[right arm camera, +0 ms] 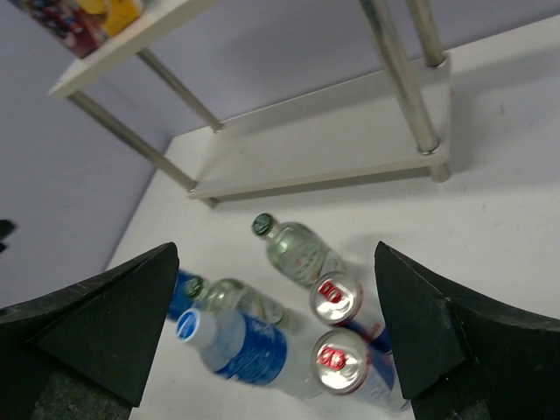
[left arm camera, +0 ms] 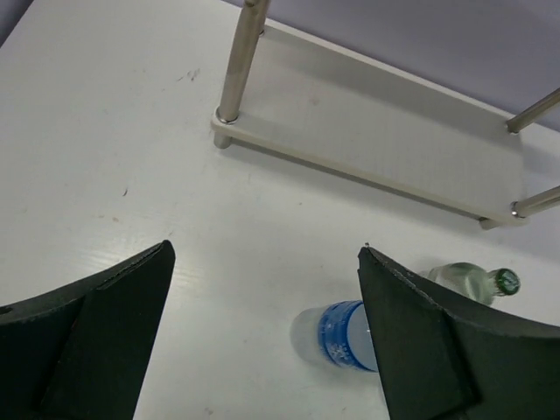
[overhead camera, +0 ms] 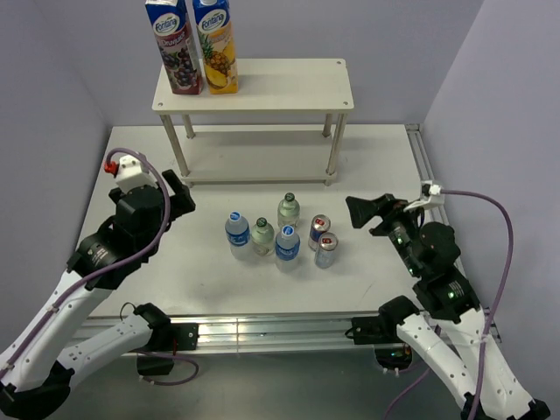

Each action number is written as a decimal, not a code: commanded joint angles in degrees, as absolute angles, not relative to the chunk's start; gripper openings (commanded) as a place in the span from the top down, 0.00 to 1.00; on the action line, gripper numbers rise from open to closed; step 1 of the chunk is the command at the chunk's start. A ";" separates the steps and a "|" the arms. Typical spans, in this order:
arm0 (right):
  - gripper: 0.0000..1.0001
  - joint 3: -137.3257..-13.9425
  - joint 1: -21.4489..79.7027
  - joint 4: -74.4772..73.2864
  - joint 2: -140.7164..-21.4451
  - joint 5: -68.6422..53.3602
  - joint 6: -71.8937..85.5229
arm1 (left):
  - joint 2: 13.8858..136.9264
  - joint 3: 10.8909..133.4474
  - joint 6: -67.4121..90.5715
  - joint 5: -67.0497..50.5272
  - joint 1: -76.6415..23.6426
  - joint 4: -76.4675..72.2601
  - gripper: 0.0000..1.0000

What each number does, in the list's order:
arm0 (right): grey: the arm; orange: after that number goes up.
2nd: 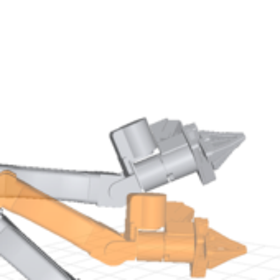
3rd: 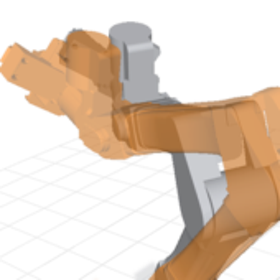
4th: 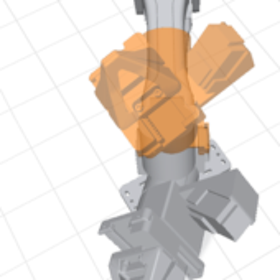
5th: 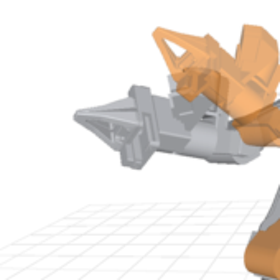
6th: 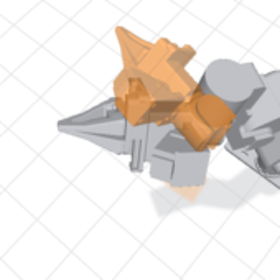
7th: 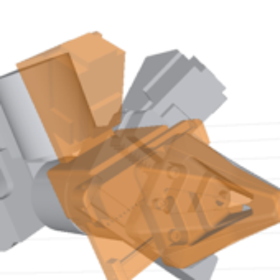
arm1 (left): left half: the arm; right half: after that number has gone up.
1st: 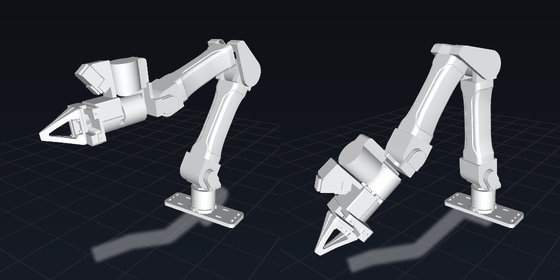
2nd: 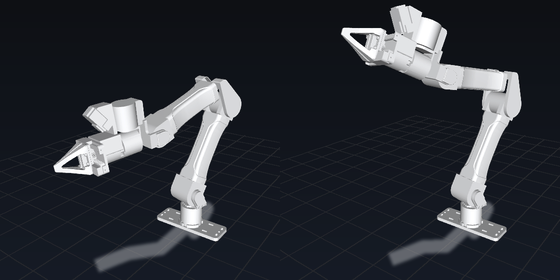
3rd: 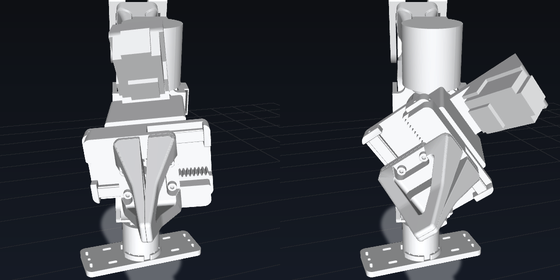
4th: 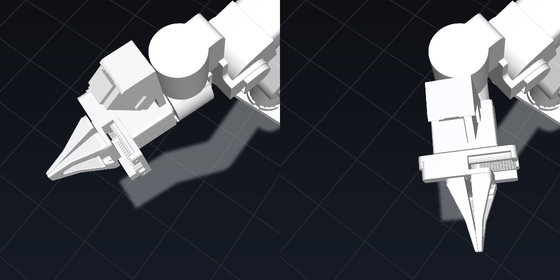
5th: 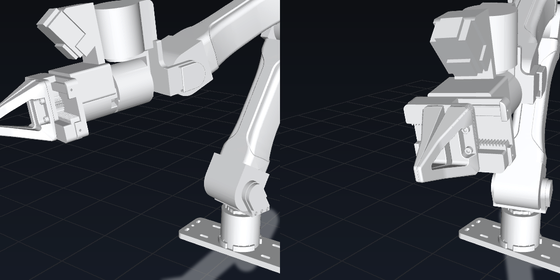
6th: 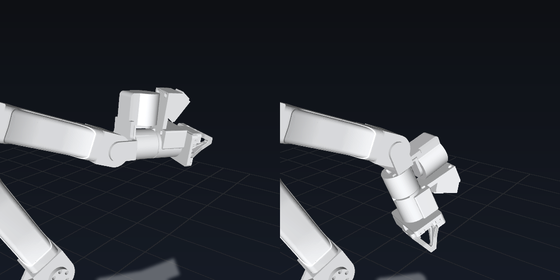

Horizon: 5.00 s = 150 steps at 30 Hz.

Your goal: Place and organize the beverage onto the shelf

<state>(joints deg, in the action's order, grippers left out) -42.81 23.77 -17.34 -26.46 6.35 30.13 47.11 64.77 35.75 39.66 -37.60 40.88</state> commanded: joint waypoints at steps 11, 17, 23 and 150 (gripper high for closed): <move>0.03 -51.94 35.84 -48.51 -30.74 27.92 46.05 | 45.79 58.45 33.75 42.80 -37.71 38.40 0.08; 0.02 -60.81 62.36 -66.94 -44.02 55.87 69.30 | 44.83 57.31 34.19 43.59 -37.35 38.41 0.09; 0.01 -56.36 84.98 -82.62 -52.20 61.53 100.61 | 44.56 56.96 34.10 43.50 -37.27 38.41 0.09; 0.01 -130.52 28.57 -21.01 -114.08 43.07 8.61 | 42.19 54.58 29.88 30.06 -27.60 33.22 0.10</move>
<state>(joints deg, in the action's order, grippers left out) -130.87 28.99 -22.72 -114.98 42.39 8.05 42.26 54.54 30.83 31.00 -28.16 35.14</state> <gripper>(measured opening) 0.979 0.902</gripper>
